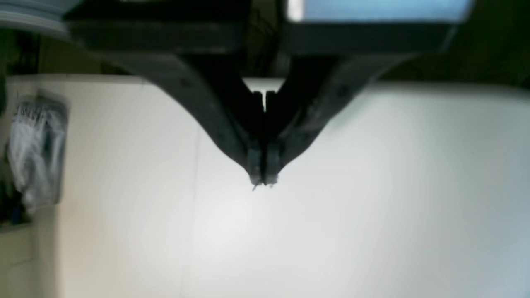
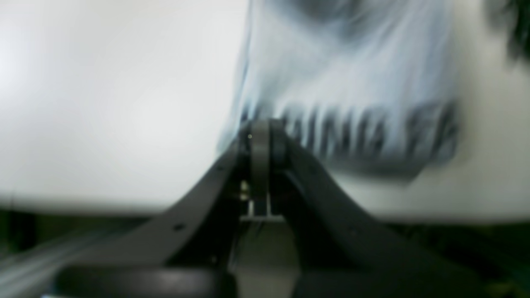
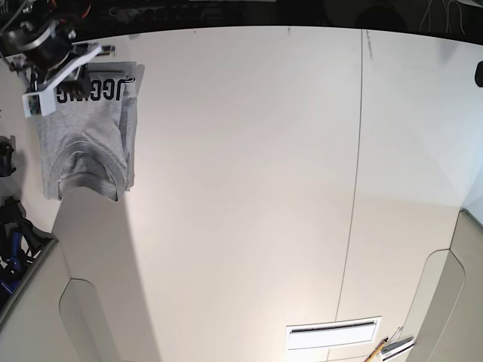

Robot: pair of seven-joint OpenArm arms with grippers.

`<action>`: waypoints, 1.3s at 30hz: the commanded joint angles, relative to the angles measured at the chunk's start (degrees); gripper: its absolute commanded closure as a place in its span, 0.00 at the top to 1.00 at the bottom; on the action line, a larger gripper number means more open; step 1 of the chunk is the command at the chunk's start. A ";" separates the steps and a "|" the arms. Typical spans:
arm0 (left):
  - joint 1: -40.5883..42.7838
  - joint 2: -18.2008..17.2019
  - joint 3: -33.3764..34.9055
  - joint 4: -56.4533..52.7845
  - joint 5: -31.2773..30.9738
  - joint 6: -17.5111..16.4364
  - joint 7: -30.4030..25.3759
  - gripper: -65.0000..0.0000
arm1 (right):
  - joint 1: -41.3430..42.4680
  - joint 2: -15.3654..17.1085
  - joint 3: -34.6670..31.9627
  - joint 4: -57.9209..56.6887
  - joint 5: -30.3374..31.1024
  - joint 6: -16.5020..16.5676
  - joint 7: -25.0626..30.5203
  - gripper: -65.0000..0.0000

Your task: Fold the T-shirt properly

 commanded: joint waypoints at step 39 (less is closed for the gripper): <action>-16.57 7.21 83.41 -55.12 66.69 0.26 -59.71 0.00 | 19.43 11.56 -56.04 -94.20 -3.82 9.35 29.75 0.00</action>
